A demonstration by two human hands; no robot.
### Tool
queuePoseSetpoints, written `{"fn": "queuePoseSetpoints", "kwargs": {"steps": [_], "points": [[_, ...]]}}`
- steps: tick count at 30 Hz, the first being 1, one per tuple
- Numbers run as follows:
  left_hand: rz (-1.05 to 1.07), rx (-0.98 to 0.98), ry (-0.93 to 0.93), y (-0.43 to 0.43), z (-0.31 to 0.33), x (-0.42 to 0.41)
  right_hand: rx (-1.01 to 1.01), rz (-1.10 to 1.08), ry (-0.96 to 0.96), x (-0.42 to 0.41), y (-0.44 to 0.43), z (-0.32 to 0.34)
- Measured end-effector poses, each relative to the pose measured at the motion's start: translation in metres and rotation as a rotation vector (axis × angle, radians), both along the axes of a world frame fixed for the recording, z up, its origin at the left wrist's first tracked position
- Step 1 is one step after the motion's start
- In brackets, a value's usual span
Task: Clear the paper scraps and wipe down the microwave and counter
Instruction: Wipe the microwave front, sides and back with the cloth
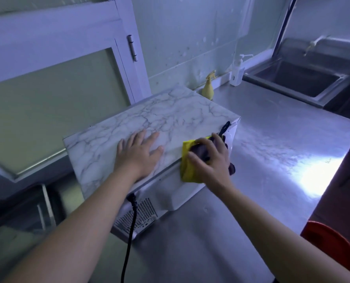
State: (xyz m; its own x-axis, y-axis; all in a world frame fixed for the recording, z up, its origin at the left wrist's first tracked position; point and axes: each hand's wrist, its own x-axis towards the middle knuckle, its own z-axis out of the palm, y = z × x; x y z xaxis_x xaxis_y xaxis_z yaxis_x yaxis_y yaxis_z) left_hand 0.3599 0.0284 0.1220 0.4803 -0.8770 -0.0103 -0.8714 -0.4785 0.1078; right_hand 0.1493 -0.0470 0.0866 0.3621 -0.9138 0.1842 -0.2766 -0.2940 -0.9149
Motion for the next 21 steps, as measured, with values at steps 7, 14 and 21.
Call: {"fn": "queuePoseSetpoints", "kwargs": {"steps": [7, 14, 21], "points": [[-0.022, -0.095, -0.013, -0.001, -0.005, -0.002, -0.356, -0.27, 0.099, 0.038, 0.009, -0.042], [-0.026, -0.146, -0.029, -0.003, -0.009, 0.0, -0.731, -0.159, 0.02, 0.026, -0.004, -0.09], [-0.023, -0.141, -0.026, -0.003, -0.007, 0.0, -0.749, -0.283, -0.183, 0.038, -0.019, -0.125]]}}
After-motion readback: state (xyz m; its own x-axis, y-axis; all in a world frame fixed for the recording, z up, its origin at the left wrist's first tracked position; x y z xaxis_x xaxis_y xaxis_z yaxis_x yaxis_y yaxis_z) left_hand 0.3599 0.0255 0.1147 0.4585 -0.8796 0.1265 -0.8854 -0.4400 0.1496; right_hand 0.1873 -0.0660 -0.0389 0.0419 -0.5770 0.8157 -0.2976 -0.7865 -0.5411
